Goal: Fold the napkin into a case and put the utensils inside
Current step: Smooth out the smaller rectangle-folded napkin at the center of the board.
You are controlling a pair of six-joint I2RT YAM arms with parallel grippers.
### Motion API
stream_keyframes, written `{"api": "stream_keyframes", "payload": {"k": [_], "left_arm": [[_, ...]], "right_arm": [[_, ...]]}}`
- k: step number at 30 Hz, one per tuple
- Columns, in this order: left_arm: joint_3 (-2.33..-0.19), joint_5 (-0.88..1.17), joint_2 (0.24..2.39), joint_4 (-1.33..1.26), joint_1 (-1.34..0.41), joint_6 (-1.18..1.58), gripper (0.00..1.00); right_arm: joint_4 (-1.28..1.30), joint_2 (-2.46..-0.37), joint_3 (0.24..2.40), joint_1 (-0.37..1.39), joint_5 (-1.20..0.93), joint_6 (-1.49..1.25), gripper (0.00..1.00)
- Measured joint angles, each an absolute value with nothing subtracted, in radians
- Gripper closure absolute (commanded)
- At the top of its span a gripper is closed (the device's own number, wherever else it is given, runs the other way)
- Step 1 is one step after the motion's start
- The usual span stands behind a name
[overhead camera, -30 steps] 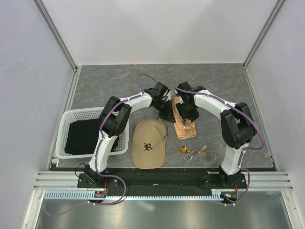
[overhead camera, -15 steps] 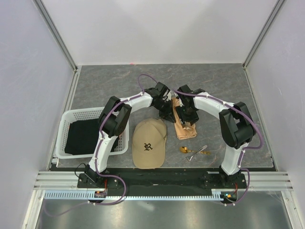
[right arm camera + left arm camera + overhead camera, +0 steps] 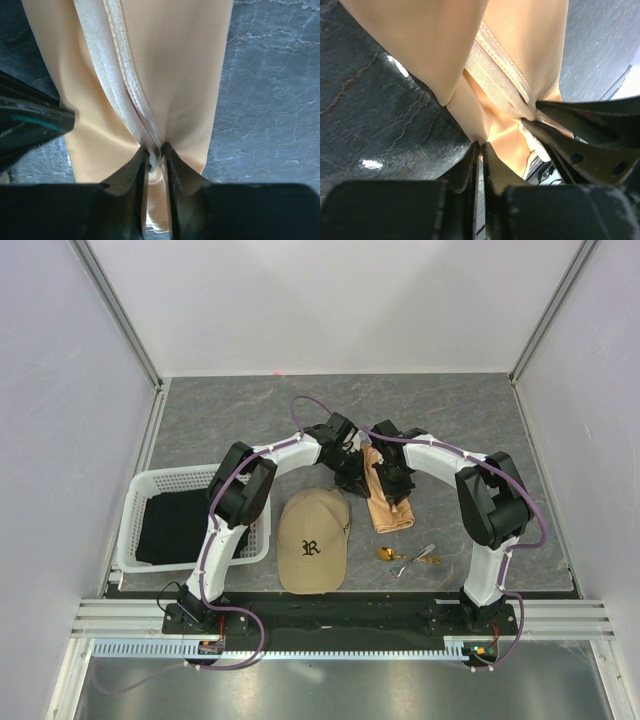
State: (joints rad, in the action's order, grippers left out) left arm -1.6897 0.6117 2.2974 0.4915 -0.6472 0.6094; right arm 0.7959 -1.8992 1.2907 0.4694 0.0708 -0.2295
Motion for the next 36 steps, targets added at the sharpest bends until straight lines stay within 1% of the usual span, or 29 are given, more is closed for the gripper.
{"api": "stream_keyframes", "payload": {"k": [1,2,5,7,8,11,14,15,16,19,27,36], "left_arm": [[-1.69,0.612,2.297,0.492,-0.646,0.61,0.78],[-1.69,0.612,2.295,0.495,-0.643,0.61,0.75],[-1.69,0.613,2.273,0.516,-0.636,0.609,0.73],[-1.69,0.621,2.249,0.526,-0.629,0.61,0.74],[-1.69,0.632,2.234,0.526,-0.628,0.61,0.77],[-1.69,0.654,2.198,0.519,-0.624,0.614,0.8],[-1.69,0.674,2.193,0.506,-0.628,0.62,0.81],[-1.689,0.679,2.197,0.504,-0.63,0.622,0.81],[-1.689,0.683,2.2,0.502,-0.632,0.622,0.81],[-1.689,0.684,2.216,0.497,-0.637,0.622,0.82],[-1.689,0.674,2.273,0.491,-0.643,0.622,0.97],[-1.678,0.659,2.315,0.468,-0.67,0.625,0.98]], "right_arm": [[0.796,-1.899,1.291,0.471,0.073,-0.235,0.82],[0.796,-1.899,1.291,0.471,0.077,-0.237,0.83],[0.799,-1.895,1.291,0.472,0.083,-0.24,0.85],[0.805,-1.893,1.291,0.473,0.088,-0.24,0.89],[0.81,-1.891,1.291,0.473,0.09,-0.24,0.89],[0.836,-1.886,1.3,0.473,0.096,-0.241,0.89],[0.865,-1.881,1.327,0.473,0.096,-0.243,0.91],[0.874,-1.88,1.338,0.473,0.095,-0.243,0.92],[0.881,-1.88,1.35,0.473,0.095,-0.244,0.96],[0.9,-1.876,1.387,0.473,0.091,-0.25,1.0],[0.923,-1.867,1.423,0.473,0.019,-0.282,1.0],[0.894,-1.867,1.413,0.473,-0.098,-0.382,1.0]]}}
